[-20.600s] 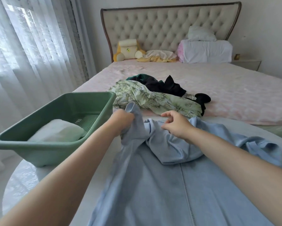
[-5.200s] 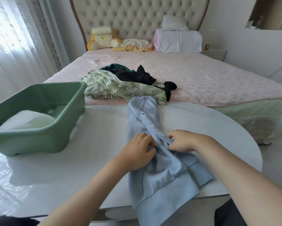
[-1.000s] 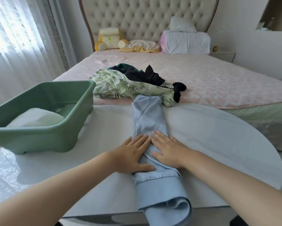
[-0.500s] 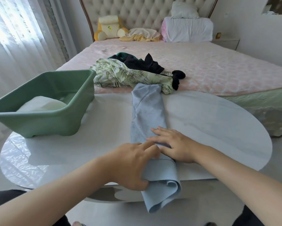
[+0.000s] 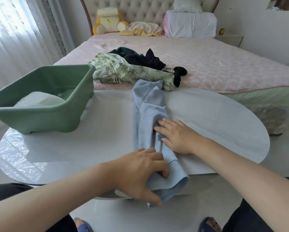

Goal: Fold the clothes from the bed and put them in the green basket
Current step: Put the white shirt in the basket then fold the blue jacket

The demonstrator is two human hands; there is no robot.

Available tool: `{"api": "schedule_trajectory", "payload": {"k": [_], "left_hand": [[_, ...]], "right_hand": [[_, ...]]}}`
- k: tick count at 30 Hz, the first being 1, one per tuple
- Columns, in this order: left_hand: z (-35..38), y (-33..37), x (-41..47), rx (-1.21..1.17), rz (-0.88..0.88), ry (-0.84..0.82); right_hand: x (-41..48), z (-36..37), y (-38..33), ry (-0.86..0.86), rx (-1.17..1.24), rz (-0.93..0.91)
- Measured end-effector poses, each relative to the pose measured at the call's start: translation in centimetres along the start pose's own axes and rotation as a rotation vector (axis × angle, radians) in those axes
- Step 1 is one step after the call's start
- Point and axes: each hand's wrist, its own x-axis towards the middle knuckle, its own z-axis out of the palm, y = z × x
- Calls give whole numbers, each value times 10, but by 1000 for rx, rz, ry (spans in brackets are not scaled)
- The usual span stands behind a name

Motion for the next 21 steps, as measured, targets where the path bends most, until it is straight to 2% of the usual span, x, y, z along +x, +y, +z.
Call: {"api": "schedule_trajectory", "payload": {"k": [3,6,8,11,16,18,21], "left_hand": [[6,-10,-15,77,28,-114],[23,-15,-20,139,15,19],[26,-15,-18,105,34,144],[21,-20,-18,-42,-17,188],[10,-34,-12,-368,-205,350],[5,-40,-5,-502,-348,405],[-3,-53,6,-638,-540,520]], "right_hand": [[-10,-1,-2,160,21,-97],[-21,6,-2,315,-3,-274],[-30,8,-3,255,23,-312],[-47,12,-3,153,105,-295],[-61,12,-11,238,311,-359],[-57,8,-16,357,482,-295],[-46,-3,-21,446,706,-60]]}}
